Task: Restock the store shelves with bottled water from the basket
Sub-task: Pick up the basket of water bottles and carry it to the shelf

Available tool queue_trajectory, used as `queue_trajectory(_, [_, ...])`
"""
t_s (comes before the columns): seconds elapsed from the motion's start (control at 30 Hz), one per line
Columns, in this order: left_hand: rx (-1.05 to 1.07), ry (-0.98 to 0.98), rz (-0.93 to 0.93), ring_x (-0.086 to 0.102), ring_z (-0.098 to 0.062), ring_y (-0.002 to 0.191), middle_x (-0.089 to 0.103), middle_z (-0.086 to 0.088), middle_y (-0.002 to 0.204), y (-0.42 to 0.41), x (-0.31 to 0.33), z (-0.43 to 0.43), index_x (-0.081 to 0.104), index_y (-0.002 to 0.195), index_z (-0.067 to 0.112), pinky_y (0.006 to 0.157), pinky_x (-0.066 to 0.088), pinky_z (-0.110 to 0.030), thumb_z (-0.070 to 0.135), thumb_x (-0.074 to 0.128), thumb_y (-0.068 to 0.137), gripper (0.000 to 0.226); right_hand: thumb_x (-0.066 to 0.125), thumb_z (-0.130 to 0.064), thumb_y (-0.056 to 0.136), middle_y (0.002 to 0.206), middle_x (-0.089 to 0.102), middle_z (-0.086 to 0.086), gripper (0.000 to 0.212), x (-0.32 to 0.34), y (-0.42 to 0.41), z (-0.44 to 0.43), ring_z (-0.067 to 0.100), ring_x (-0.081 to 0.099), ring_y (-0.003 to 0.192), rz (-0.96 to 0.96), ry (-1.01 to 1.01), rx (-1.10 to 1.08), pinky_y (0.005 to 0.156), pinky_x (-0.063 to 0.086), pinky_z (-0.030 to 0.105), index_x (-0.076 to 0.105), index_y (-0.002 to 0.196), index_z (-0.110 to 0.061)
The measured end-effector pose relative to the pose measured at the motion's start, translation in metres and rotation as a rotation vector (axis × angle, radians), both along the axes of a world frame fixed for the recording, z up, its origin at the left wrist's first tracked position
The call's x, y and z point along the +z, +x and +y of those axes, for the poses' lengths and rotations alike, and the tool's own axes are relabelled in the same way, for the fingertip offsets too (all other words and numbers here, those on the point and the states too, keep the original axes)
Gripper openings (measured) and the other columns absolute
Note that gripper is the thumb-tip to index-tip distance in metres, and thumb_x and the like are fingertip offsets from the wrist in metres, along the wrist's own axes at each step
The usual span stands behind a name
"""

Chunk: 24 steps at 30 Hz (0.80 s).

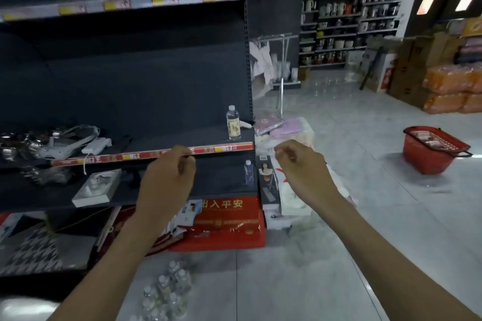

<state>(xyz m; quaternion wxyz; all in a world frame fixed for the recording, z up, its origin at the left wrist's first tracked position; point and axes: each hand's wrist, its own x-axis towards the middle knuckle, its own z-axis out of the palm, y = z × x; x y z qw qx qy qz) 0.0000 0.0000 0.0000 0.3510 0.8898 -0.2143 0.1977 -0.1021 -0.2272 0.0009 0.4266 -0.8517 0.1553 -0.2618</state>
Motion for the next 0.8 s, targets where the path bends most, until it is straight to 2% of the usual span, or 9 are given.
queue_trajectory(0.07, [-0.036,0.308,-0.144,0.057,-0.025,0.114,0.062,-0.005,0.125,-0.011,-0.017,-0.028,0.053,0.132,0.018,0.093,0.05,-0.042,0.037,0.049,0.098,0.04,0.051,-0.035,0.096,0.128,0.061,0.003,0.033,-0.014,-0.011,-0.012,0.022,0.059,0.111,0.133,-0.316,-0.043,0.095,0.047,0.034,0.058,0.126,-0.022])
queue_trajectory(0.1, [-0.078,0.432,-0.146,0.046,-0.026,0.13,0.051,-0.005,0.141,-0.018,-0.029,-0.042,0.043,0.143,0.021,0.104,0.044,-0.047,0.044,0.047,0.097,0.051,0.052,-0.04,0.094,0.14,0.052,0.004,0.043,-0.026,-0.018,-0.022,0.026,0.05,0.124,0.202,-0.444,-0.051,0.102,0.042,0.038,0.051,0.135,-0.024])
queue_trajectory(0.17, [-0.155,0.601,-0.082,0.023,-0.026,0.147,0.025,-0.004,0.16,-0.038,-0.052,-0.075,0.023,0.153,0.028,0.116,0.027,-0.048,0.053,0.042,0.096,0.065,0.055,-0.045,0.09,0.154,0.034,0.004,0.059,-0.048,-0.039,-0.038,0.03,0.032,0.14,0.335,-0.514,-0.049,0.111,0.033,0.044,0.038,0.145,-0.029])
queue_trajectory(0.23, [-0.224,0.682,-0.083,0.016,-0.028,0.15,0.017,-0.006,0.163,-0.058,-0.079,-0.105,0.017,0.155,0.03,0.117,0.022,-0.047,0.056,0.041,0.095,0.069,0.057,-0.045,0.089,0.158,0.026,0.006,0.065,-0.076,-0.063,-0.057,0.031,0.024,0.145,0.424,-0.479,-0.078,0.113,0.028,0.048,0.032,0.148,-0.031])
queue_trajectory(0.4, [-0.405,0.784,-0.018,0.035,-0.035,0.14,0.036,-0.014,0.154,-0.101,-0.145,-0.177,0.035,0.149,0.025,0.11,0.036,-0.051,0.053,0.048,0.091,0.066,0.056,-0.042,0.092,0.16,0.022,0.01,0.067,-0.148,-0.137,-0.109,0.033,0.02,0.147,0.658,-0.266,-0.212,0.112,0.031,0.048,0.027,0.151,-0.029])
queue_trajectory(0.53, [-0.581,0.83,0.014,0.031,-0.03,0.142,0.032,-0.01,0.156,-0.126,-0.183,-0.235,0.028,0.151,0.028,0.11,0.038,-0.046,0.053,0.048,0.093,0.067,0.054,-0.039,0.095,0.158,0.024,0.012,0.066,-0.192,-0.193,-0.15,0.033,0.027,0.143,0.815,-0.029,-0.331,0.109,0.036,0.047,0.025,0.152,-0.025])
queue_trajectory(0.63, [-0.645,0.916,0.039,0.023,-0.029,0.146,0.025,-0.009,0.159,-0.137,-0.2,-0.287,0.02,0.154,0.028,0.113,0.032,-0.048,0.054,0.042,0.095,0.068,0.053,-0.038,0.096,0.155,0.029,0.012,0.064,-0.209,-0.218,-0.18,0.032,0.033,0.139,0.857,0.069,-0.406,0.107,0.038,0.046,0.027,0.152,-0.024])
queue_trajectory(0.8, [-0.712,0.895,0.022,0.036,-0.03,0.138,0.036,-0.01,0.152,-0.134,-0.217,-0.392,0.024,0.154,0.026,0.109,0.036,-0.046,0.053,0.041,0.095,0.067,0.051,-0.037,0.097,0.153,0.031,0.01,0.061,-0.224,-0.229,-0.261,0.029,0.037,0.136,0.873,0.12,-0.491,0.105,0.04,0.042,0.028,0.152,-0.023])
